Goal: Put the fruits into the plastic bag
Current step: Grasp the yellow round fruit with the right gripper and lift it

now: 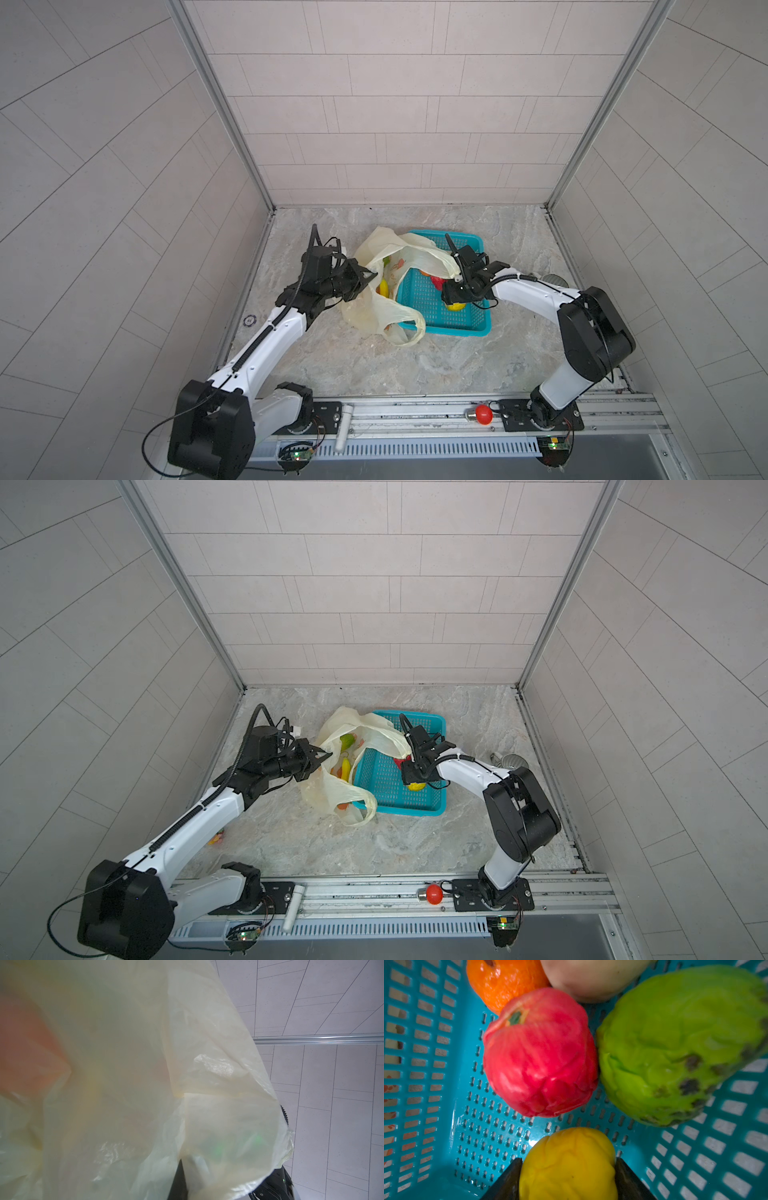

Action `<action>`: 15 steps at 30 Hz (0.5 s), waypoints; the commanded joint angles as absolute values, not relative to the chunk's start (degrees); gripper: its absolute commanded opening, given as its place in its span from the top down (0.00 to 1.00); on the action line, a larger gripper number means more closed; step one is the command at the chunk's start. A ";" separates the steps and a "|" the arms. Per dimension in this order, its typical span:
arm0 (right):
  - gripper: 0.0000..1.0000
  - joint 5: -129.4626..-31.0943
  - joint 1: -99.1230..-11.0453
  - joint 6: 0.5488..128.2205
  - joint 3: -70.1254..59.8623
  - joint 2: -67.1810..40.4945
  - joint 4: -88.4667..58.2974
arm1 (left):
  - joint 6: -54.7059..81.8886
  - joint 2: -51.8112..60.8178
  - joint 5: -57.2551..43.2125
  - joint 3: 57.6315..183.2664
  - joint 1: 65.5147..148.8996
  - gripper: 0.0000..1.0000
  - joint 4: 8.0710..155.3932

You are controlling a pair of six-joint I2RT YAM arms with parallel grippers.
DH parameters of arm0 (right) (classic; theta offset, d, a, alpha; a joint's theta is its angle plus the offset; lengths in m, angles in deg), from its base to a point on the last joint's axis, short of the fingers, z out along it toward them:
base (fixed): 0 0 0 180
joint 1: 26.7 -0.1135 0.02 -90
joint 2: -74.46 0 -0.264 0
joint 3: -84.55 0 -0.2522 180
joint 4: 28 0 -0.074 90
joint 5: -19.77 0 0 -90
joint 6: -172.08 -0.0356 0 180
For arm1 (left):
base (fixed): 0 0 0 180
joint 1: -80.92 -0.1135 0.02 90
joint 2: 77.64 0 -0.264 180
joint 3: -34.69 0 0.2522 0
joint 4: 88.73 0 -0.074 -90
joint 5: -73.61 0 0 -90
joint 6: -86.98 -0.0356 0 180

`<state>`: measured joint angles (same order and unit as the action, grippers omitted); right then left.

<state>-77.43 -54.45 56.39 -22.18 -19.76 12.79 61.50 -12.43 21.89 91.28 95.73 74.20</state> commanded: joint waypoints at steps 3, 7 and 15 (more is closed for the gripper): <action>0.35 -75.85 -55.09 55.43 -22.71 -21.19 13.54 | 61.15 -12.65 21.83 91.56 95.95 1.00 75.14; 0.39 -75.23 -55.09 55.30 -22.80 -21.04 13.45 | 61.15 -12.68 21.75 91.52 95.97 1.00 75.16; 0.51 -75.91 -55.09 54.85 -22.72 -20.10 13.27 | 61.15 -12.82 21.80 91.44 96.06 1.00 75.24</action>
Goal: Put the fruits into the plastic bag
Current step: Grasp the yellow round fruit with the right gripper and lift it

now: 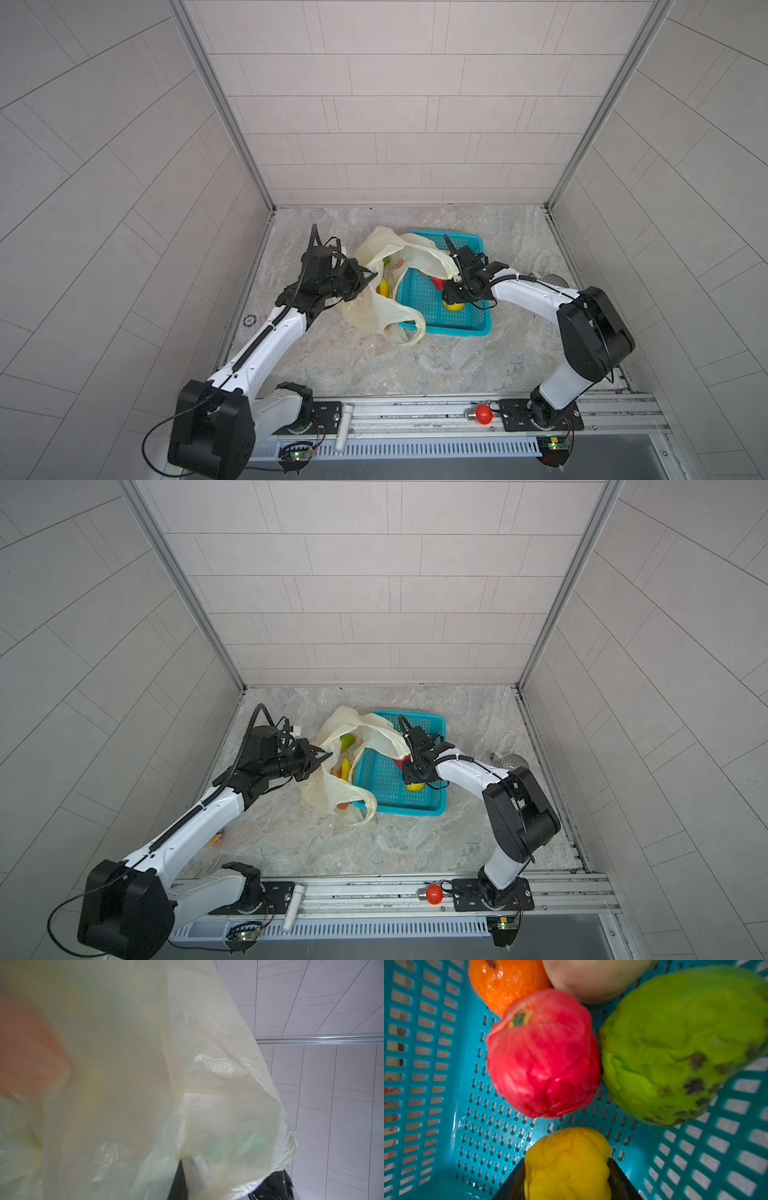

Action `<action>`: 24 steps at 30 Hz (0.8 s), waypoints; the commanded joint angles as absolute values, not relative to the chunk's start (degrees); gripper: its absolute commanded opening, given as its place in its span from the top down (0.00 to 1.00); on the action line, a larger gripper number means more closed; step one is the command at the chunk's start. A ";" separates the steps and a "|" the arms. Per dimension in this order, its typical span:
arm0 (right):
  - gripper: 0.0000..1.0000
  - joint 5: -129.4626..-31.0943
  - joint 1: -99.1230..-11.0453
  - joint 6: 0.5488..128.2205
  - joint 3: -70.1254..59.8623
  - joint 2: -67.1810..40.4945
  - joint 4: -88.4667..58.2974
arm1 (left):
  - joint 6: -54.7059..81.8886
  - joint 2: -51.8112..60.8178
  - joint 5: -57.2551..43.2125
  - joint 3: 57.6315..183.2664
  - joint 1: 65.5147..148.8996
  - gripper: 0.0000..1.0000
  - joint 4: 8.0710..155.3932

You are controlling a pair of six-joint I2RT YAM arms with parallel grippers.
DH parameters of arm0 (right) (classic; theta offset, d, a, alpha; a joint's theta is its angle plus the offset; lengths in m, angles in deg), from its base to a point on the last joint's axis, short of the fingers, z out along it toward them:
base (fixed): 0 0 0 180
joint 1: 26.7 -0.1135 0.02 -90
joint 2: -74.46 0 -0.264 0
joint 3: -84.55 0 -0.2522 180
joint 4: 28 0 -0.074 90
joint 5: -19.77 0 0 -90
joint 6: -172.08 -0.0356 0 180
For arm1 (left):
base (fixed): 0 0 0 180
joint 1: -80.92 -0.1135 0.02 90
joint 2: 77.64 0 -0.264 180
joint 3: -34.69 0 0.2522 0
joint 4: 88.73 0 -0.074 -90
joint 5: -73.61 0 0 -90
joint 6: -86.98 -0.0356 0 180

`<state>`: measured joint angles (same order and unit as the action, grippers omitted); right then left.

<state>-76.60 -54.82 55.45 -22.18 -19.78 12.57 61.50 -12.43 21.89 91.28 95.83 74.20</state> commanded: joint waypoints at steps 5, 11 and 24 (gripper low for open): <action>0.57 -78.74 -54.37 54.38 -22.19 -16.15 12.31 | 61.15 -12.79 21.81 91.37 96.03 1.00 75.28; 0.57 -79.81 -52.07 53.87 -21.24 -8.17 12.40 | 61.15 -12.91 21.85 91.35 96.07 1.00 75.14; 0.57 -74.28 -50.15 61.71 -14.90 9.93 6.51 | 60.97 -12.38 22.18 91.78 96.08 1.00 75.14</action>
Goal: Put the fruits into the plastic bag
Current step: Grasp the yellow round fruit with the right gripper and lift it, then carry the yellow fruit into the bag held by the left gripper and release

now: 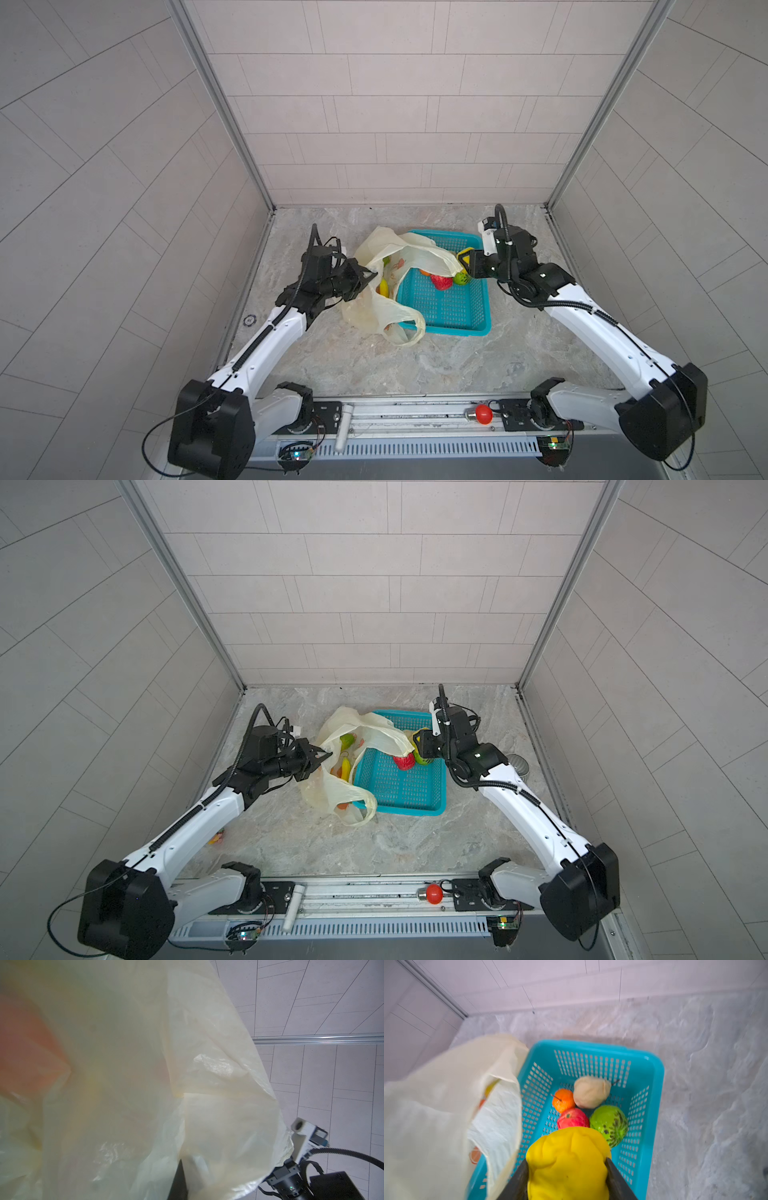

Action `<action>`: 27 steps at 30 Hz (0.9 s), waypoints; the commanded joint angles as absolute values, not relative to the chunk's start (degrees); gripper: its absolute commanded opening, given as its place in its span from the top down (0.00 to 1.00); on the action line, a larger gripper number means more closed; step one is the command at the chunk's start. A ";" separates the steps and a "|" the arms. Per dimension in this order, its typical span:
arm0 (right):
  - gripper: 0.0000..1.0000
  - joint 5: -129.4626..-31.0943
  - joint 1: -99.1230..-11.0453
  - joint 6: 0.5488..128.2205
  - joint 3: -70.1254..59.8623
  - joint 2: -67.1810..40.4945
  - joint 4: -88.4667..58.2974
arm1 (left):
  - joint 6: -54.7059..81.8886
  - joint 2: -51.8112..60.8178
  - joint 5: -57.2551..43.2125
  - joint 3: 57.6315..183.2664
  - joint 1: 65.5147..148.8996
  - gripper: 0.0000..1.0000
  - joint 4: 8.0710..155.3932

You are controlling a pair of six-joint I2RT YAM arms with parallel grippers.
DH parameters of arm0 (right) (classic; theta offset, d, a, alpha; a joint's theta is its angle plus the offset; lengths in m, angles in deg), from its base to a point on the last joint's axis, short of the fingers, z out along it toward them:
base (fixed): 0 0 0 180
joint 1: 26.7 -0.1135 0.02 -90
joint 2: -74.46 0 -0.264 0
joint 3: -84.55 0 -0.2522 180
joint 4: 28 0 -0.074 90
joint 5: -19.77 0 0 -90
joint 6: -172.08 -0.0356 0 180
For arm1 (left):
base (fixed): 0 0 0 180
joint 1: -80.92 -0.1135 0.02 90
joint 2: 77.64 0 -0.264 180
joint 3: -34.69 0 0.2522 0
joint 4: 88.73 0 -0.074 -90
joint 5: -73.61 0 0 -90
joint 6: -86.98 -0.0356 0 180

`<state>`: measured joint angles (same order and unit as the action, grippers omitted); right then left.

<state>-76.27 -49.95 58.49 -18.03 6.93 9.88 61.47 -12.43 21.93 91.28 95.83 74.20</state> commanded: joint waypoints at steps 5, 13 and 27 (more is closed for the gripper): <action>0.56 -79.26 -53.98 64.75 -9.24 11.55 1.81 | 60.97 -12.47 22.06 91.71 96.09 1.00 75.16; 0.56 -87.32 -69.70 64.19 -6.37 2.84 -1.49 | 60.79 -12.47 21.36 91.85 96.21 1.00 74.93; 0.55 -88.37 -71.49 59.14 -8.16 -12.19 -5.91 | 52.44 -13.06 16.41 99.27 96.13 1.00 59.80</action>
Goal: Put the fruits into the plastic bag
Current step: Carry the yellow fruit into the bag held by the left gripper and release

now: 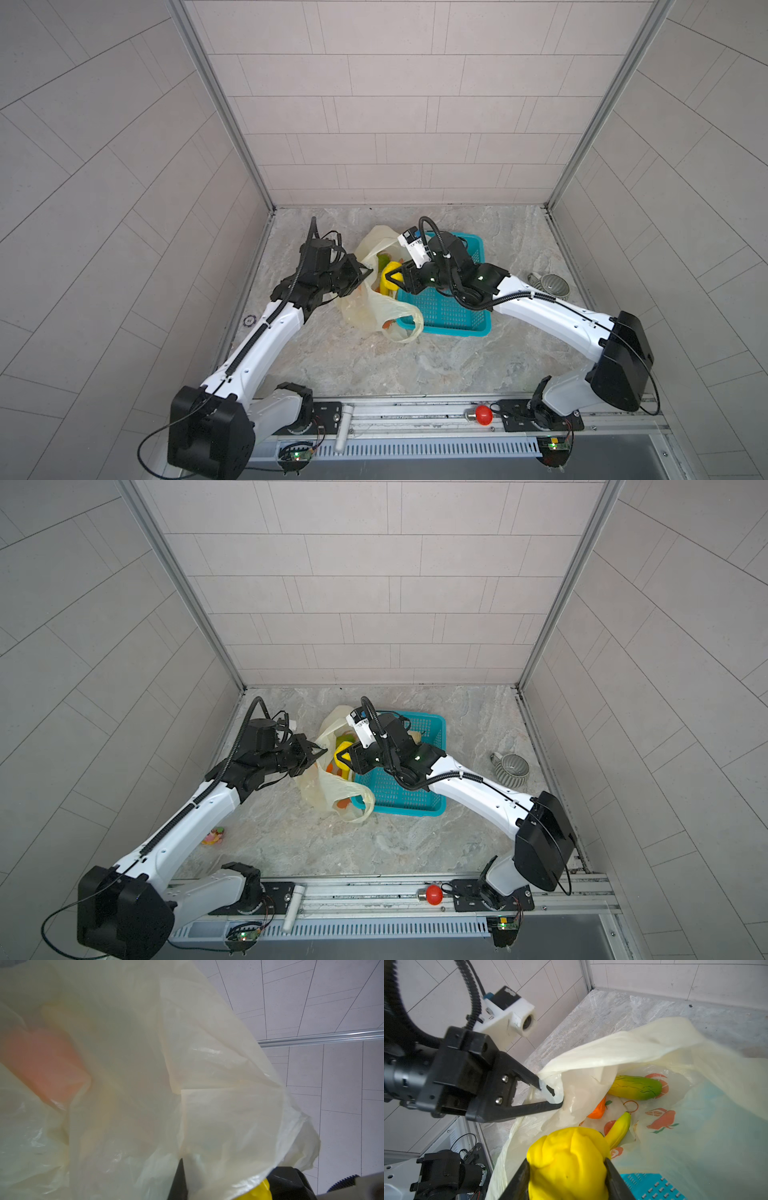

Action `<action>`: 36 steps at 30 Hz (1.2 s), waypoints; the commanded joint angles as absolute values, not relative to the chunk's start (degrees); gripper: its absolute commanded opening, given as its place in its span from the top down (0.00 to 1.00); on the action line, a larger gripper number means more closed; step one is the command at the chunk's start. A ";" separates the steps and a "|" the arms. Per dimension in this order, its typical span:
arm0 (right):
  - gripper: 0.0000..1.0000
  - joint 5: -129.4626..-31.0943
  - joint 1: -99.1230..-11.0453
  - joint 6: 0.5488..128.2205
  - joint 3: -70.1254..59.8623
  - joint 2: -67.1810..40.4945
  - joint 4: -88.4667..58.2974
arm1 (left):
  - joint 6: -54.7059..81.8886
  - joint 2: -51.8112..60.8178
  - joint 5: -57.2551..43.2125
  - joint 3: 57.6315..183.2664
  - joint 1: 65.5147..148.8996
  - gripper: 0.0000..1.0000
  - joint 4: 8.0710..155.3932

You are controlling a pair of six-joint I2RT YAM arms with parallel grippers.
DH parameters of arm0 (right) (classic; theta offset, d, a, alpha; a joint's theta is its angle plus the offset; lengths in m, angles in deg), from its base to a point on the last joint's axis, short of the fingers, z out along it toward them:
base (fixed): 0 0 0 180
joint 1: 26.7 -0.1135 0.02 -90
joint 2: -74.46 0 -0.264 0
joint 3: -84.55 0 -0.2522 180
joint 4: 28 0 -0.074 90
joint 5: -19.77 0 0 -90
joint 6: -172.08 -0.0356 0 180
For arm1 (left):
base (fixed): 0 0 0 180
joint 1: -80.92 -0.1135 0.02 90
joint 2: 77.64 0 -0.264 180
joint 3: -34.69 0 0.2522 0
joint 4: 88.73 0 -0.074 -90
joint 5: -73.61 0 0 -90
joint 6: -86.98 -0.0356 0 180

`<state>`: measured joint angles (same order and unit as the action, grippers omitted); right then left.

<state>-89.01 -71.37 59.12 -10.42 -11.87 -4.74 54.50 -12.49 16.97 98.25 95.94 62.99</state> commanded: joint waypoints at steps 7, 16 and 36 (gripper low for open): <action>0.54 -84.68 -71.40 58.62 -4.06 -19.30 -5.10 | 52.36 -13.49 17.01 99.07 96.17 1.00 60.41; 0.50 -80.38 -69.80 56.18 1.37 -28.67 -4.71 | 52.35 -13.57 16.91 99.03 96.21 1.00 60.63; 0.33 -94.73 -66.60 58.55 -0.09 -24.42 -1.11 | 52.97 -12.97 17.22 98.46 96.20 1.00 62.01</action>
<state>-88.09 -66.64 56.48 0.36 -29.20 -2.42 53.50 -12.49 16.97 98.25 95.94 61.33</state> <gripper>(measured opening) 0.670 0.055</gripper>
